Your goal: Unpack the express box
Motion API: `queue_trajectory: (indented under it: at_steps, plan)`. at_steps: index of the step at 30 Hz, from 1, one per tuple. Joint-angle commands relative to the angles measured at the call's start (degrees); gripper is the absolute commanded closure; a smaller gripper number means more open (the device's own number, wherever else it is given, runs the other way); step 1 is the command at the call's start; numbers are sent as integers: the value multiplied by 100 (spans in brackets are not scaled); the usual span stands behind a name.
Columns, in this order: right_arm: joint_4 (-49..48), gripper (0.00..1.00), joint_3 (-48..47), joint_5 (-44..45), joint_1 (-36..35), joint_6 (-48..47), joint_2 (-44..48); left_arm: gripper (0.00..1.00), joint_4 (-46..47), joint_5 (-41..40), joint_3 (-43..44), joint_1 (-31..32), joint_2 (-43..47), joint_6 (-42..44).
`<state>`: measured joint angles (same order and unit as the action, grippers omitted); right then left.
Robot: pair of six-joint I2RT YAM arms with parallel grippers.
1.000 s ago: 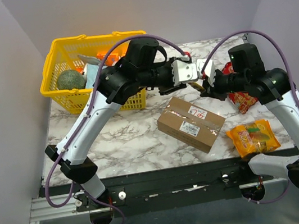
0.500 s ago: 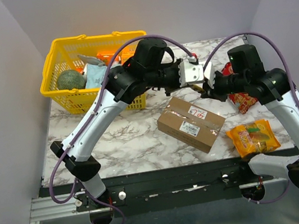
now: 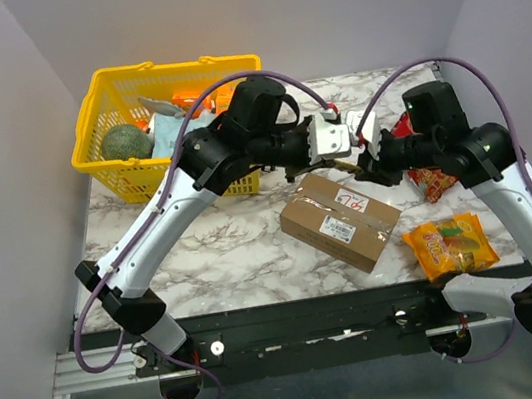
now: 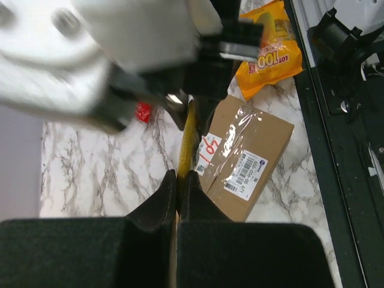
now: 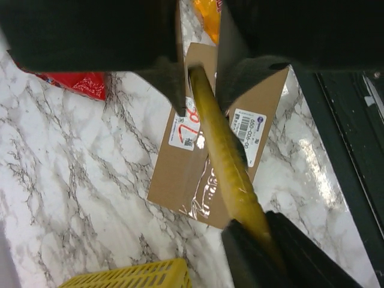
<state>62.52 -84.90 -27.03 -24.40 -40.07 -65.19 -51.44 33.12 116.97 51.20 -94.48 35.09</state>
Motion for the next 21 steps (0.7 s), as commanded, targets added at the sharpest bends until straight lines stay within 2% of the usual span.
queue_trajectory:
  at_steps: [1,2,5,6,8,15,21]
  plan:
    - [-549,55,-281,-223,50,562,164,100,247,326,-420,-312,447,-992]
    - [-365,41,-299,-624,67,466,182,100,353,405,-516,-530,500,-1161]
    - [-319,32,-133,-1469,67,491,375,100,933,1237,-692,-1057,641,-2144]
    - [-668,30,-27,-1542,67,657,436,100,1065,1510,-736,-1381,658,-2408]
    - [-969,27,237,-1665,67,991,507,100,1504,2073,-868,-1595,781,-2961]
    - [-2312,27,457,-1850,76,2029,288,100,1909,2629,-1229,-1745,905,-3648]
    - [-2210,33,360,-1911,67,2092,59,100,2182,2533,-1246,-1789,905,-3939]
